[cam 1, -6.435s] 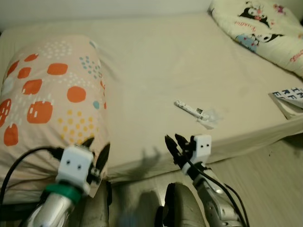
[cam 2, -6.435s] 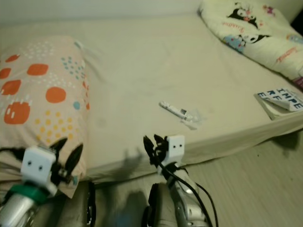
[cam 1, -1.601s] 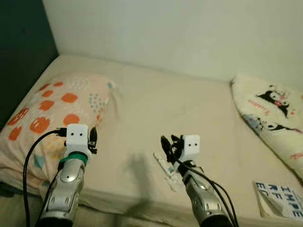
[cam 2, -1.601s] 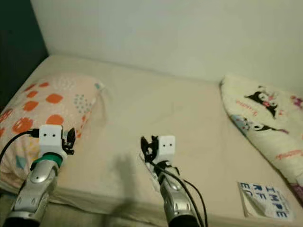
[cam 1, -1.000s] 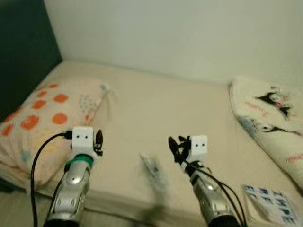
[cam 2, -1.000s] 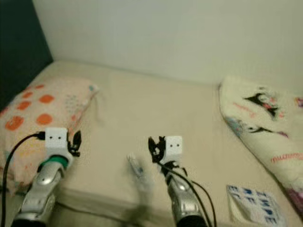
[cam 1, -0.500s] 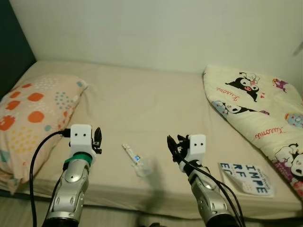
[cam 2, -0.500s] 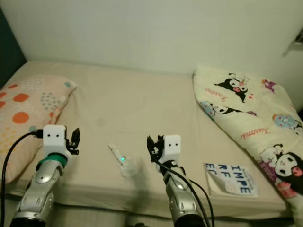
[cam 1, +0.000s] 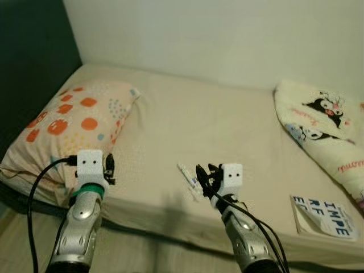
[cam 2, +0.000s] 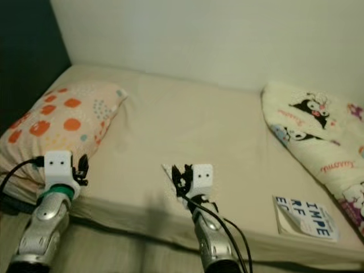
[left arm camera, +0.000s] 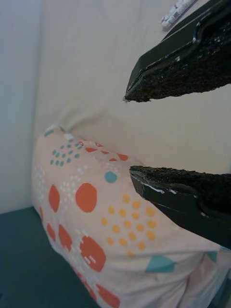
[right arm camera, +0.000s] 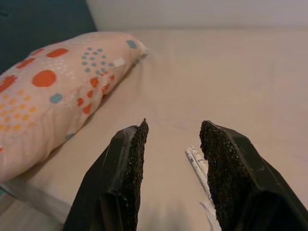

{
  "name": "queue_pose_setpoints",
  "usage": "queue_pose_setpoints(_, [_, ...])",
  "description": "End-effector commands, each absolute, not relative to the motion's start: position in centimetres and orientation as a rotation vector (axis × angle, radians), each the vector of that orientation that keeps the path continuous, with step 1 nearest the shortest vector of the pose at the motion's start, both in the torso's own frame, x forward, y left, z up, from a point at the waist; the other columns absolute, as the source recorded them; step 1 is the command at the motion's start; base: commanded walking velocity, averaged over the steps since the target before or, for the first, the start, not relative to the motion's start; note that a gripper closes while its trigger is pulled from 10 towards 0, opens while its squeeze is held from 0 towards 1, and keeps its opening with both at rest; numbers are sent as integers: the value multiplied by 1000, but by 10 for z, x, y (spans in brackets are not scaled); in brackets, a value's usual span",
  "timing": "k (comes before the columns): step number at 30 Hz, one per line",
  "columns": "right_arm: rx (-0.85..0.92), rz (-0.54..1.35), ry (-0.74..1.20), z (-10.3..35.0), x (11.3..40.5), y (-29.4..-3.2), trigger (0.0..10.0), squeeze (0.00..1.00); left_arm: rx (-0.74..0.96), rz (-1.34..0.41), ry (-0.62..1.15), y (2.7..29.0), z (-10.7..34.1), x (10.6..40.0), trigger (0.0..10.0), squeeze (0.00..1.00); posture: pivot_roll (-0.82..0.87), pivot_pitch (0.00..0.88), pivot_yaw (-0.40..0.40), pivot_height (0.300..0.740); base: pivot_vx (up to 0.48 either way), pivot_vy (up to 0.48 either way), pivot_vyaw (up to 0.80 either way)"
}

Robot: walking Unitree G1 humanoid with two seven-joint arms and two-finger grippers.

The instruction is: Clean up the room

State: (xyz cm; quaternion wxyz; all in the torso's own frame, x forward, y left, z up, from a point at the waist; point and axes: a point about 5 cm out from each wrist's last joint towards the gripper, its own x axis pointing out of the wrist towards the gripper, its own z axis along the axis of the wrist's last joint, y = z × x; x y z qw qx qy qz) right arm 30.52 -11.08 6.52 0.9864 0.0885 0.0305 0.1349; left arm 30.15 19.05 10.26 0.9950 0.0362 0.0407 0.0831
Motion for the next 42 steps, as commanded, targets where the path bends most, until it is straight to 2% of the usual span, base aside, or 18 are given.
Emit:
queue_pose_setpoints(1, [180, 258, 81, 60, 303, -114, 10000, 0, 81, 158, 107, 187, 96, 300, 10000, 0, 103, 33, -42, 723, 0, 0, 0])
queue_pose_setpoints(9, [177, 258, 86, 59, 303, -114, 10000, 0, 82, 161, 111, 188, 95, 300, 10000, 0, 103, 35, -45, 723, 0, 0, 0])
queue_pose_setpoints(24, [174, 240, 97, 58, 303, -118, 10000, 0, 86, 127, 158, 183, 86, 300, 10000, 0, 98, 36, -47, 723, 0, 0, -800])
queue_pose_setpoints(33, [160, 222, 94, 60, 306, -122, 10000, 0, 90, 160, 172, 190, 83, 300, 10000, 0, 96, 40, -42, 723, 0, 0, -765])
queue_pose_setpoints(42, [144, 264, 95, 62, 310, -116, 10000, 0, 121, 182, 165, 192, 80, 296, 10000, 0, 99, 53, -52, 723, 0, 0, 0])
